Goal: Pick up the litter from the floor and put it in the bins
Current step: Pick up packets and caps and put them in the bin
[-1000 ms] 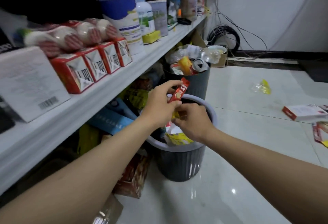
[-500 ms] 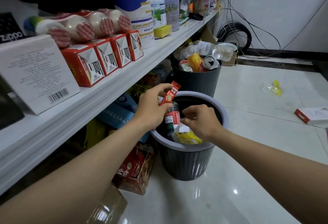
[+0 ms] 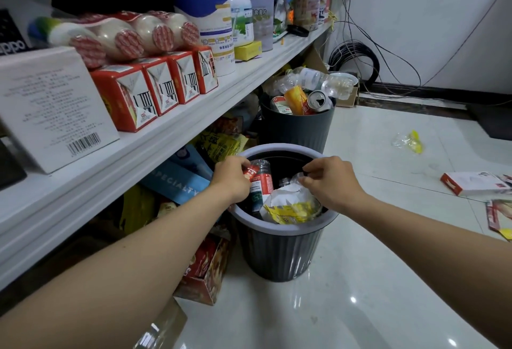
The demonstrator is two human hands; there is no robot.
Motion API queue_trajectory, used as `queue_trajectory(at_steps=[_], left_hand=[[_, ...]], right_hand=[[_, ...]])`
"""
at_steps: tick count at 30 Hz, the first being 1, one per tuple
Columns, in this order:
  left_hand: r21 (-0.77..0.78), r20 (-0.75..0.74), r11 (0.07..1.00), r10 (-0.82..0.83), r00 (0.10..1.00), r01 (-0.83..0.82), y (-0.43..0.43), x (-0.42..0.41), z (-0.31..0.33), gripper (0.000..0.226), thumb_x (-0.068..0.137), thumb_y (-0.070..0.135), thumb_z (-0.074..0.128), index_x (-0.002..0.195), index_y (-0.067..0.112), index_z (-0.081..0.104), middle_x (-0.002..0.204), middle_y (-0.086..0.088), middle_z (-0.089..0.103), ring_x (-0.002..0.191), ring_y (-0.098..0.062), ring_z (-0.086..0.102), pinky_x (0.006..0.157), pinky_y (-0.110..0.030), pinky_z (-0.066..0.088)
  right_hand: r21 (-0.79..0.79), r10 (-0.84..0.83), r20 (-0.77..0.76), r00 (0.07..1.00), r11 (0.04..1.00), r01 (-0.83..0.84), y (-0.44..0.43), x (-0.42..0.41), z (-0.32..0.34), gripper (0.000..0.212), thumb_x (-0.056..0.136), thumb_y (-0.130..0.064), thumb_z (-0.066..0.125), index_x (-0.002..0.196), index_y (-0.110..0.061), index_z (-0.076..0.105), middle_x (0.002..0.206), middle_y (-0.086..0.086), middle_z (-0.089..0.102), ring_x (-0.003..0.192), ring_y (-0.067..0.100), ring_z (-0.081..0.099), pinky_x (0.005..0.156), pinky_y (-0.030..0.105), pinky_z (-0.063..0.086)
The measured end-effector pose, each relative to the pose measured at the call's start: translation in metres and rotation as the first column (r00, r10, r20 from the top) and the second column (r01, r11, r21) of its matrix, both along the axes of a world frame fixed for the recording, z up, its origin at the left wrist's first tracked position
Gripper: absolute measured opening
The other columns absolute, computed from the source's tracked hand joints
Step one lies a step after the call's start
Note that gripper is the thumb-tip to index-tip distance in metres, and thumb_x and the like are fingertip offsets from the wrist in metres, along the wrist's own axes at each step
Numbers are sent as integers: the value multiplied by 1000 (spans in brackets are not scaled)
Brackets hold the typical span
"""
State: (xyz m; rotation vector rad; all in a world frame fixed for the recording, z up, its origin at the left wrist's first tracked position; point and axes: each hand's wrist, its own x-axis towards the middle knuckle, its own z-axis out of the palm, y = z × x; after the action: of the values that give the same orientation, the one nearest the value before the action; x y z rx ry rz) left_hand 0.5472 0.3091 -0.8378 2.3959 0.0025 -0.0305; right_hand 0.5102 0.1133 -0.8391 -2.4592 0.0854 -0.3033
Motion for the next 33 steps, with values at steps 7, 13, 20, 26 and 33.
queue_trajectory(at_steps=[7,13,20,26,33], left_hand=[[-1,-5,999,33,999,-33,2,-1,0,52,85,4,68,134,16,56,131,-12,55,115,-29,55,97,-42,50],[38,0,999,33,999,-33,8,-8,3,50,85,3,68,132,15,56,133,-13,52,116,-31,54,94,-42,51],[46,14,998,41,999,-42,10,-16,5,54,83,1,70,133,14,54,135,-13,51,118,-31,53,95,-38,51],[113,83,992,-64,994,54,5,-23,8,43,88,9,67,129,14,57,130,-10,57,117,-25,54,95,-34,47],[256,122,957,-175,977,139,-4,-31,12,30,91,19,62,121,17,61,118,-6,63,108,-24,58,86,-37,52]], right_hand=[[-7,-3,-3,1000,1000,3,3,-3,5,30,87,-23,70,113,-9,70,101,6,73,97,18,66,91,21,45],[-3,-6,3,1000,1000,6,4,-7,6,30,87,-23,71,111,-7,71,101,7,73,100,21,65,94,29,50],[-35,24,0,1000,999,-24,11,-9,8,32,88,-22,69,116,-7,68,110,8,71,99,20,65,92,26,49],[-122,98,-46,994,987,-102,12,-13,8,42,90,-27,66,129,-11,61,125,5,65,114,20,59,101,28,44],[-229,114,-122,986,963,-139,2,-21,14,50,91,-29,63,138,-16,52,128,3,62,114,21,57,96,27,43]])
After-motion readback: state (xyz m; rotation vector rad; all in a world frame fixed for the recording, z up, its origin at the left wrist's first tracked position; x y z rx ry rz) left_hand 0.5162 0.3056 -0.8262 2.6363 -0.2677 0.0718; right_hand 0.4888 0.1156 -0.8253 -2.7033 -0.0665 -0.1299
